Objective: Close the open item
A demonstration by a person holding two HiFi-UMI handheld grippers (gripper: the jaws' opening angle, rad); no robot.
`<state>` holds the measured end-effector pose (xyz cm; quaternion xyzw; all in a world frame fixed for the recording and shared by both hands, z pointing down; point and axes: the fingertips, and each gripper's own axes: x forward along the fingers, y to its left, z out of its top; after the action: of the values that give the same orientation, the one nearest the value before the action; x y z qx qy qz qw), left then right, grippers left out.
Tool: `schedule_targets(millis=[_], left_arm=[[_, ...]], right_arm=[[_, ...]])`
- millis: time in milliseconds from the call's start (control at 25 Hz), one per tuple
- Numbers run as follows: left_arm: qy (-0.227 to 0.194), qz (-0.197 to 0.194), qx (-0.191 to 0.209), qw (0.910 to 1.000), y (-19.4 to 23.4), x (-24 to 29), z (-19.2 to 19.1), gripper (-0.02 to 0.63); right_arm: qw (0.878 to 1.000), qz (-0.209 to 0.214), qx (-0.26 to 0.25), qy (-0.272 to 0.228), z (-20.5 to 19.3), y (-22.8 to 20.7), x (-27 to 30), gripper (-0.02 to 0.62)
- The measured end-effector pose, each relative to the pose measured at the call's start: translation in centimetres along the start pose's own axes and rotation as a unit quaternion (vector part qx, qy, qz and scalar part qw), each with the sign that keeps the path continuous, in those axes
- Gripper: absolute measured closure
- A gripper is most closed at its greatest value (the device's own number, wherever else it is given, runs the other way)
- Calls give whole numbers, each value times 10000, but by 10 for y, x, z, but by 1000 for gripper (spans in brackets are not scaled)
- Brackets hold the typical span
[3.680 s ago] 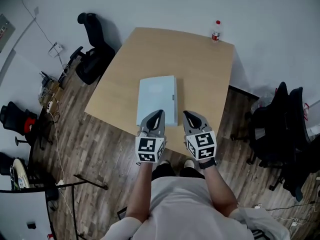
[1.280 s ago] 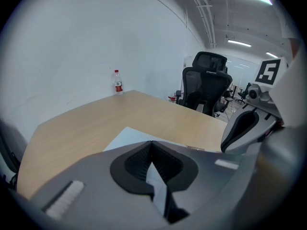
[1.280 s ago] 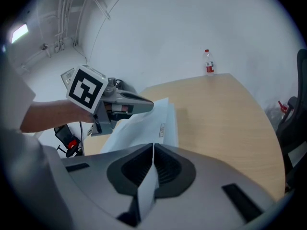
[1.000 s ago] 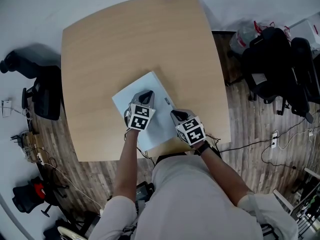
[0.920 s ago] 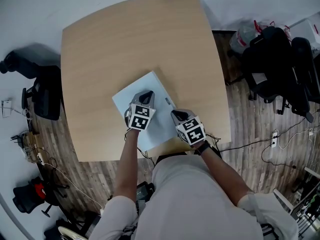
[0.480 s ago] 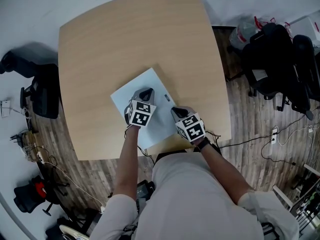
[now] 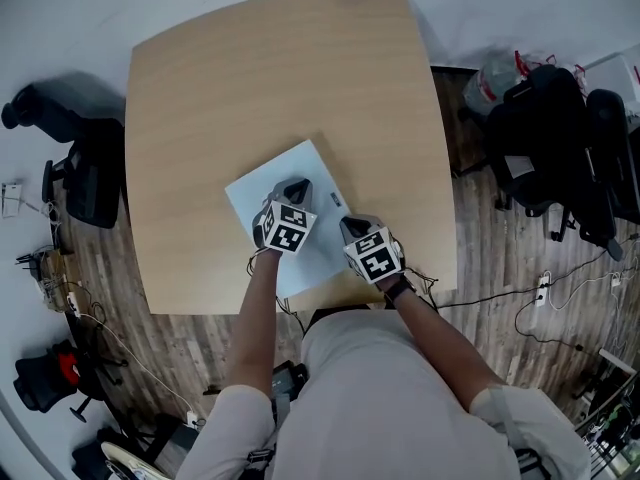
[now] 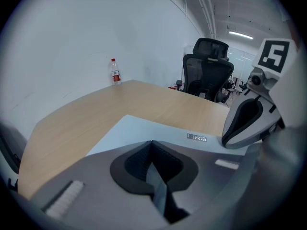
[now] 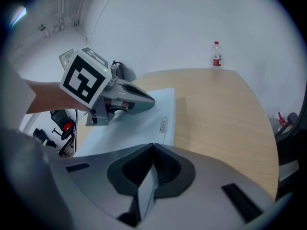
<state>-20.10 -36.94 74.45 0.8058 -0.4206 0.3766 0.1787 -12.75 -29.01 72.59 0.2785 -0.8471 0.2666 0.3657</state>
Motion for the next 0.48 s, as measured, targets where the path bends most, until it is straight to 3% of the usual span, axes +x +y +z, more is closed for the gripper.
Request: schedule_targets(millis=[320, 480], left_arm=[[56, 128, -92, 9999, 2, -1, 3, 592], [-91, 533, -761, 9956, 6, -17, 7, 594]], right_arm=[[9998, 163, -61, -85, 1, 1, -1, 580], [9993, 257, -219, -147, 12, 5, -12, 580]])
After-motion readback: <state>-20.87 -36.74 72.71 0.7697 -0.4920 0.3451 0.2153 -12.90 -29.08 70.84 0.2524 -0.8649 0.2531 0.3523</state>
